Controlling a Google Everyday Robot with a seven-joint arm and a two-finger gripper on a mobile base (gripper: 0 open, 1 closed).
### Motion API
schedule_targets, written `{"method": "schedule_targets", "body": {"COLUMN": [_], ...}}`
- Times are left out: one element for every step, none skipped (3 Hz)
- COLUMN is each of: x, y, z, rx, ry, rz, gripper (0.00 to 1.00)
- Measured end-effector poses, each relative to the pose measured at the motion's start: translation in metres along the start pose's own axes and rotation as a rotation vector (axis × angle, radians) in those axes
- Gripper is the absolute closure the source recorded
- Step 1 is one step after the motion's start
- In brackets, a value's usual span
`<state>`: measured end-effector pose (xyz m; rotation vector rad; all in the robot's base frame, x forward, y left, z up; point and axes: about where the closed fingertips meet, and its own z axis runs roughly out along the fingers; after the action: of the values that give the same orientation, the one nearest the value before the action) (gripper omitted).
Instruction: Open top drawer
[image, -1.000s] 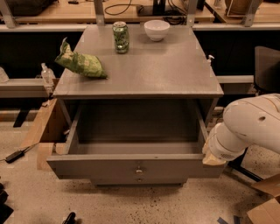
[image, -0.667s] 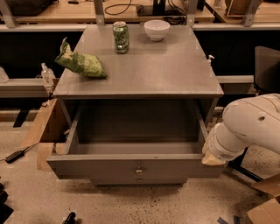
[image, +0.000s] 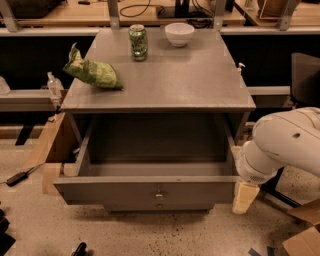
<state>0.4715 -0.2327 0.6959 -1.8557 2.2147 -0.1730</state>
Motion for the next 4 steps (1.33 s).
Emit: {"method": "schedule_targets", "body": {"x": [-0.006,-0.019,-0.025,-0.024], "y": [-0.004,-0.003,0.017,0.052], "z": [0.007,0.030,0.044,0.037], "rx": [-0.008,-0.049,-0.111,-0.165], "ry": [0.015,0.000,0.003,0.045], "rz": [-0.010,-0.016,-0.001,0.035], "gripper": [0.00,0.14,0.38,0.61]}}
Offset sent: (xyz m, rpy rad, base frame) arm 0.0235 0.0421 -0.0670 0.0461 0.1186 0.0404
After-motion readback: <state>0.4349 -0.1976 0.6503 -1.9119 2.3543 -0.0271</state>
